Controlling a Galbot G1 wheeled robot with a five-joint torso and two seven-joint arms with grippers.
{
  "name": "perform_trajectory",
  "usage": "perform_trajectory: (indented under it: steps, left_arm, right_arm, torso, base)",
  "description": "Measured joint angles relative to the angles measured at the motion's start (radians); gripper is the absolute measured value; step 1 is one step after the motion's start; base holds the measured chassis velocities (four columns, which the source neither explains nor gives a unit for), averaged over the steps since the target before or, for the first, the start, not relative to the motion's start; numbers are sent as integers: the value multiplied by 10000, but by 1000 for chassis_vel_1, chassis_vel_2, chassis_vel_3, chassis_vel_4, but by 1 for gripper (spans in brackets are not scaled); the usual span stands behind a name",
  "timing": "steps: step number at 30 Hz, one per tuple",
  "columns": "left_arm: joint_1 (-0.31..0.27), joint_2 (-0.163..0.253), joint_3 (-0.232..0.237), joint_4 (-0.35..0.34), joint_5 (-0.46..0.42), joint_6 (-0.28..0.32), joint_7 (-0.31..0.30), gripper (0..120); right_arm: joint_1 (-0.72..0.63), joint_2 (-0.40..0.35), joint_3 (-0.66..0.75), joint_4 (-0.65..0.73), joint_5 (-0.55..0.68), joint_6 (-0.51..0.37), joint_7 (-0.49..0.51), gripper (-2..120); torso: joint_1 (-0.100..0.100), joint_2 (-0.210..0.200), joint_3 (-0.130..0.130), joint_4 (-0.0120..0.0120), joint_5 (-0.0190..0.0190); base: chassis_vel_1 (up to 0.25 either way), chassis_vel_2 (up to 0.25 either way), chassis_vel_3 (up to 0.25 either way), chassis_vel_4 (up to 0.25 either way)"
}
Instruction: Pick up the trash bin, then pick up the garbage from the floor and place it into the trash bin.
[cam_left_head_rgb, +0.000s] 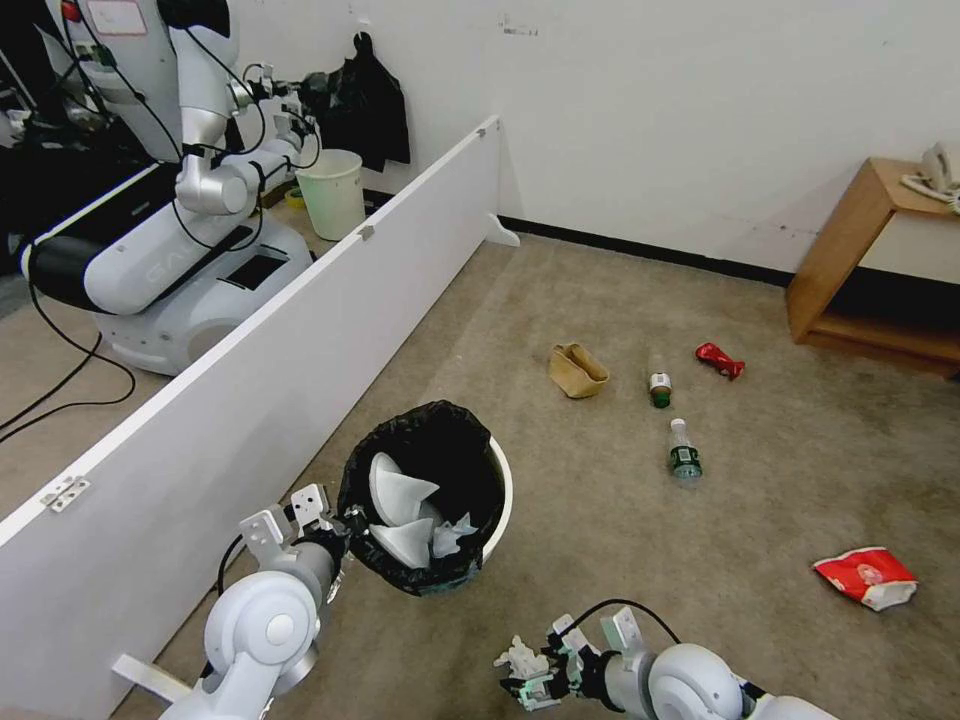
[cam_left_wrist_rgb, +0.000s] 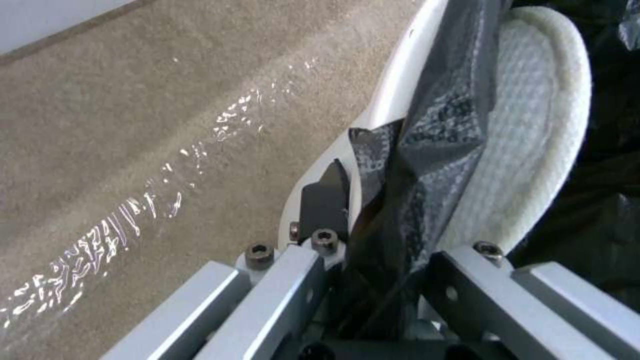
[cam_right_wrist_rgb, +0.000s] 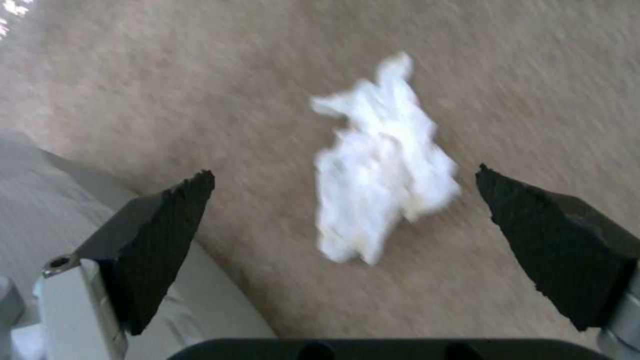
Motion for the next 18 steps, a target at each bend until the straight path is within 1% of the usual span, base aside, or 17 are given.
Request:
perform_trajectory:
  steps: [4, 18]
  left_arm:
    - [27, 2, 13, 0, 20, 0, 4, 2]
    - [60, -36, 13, -30, 70, 6, 12, 2]
  right_arm:
    - [-294, 36, 365, -351, -274, 96, -181, 100]
    - [-165, 183, 387, -691, -333, 174, -256, 100]
  torso:
    - [0, 0, 0, -1, 0]
    - [0, 0, 0, 0, 0]
  base:
    - [0, 0, 0, 0]
    - [0, 0, 0, 0]
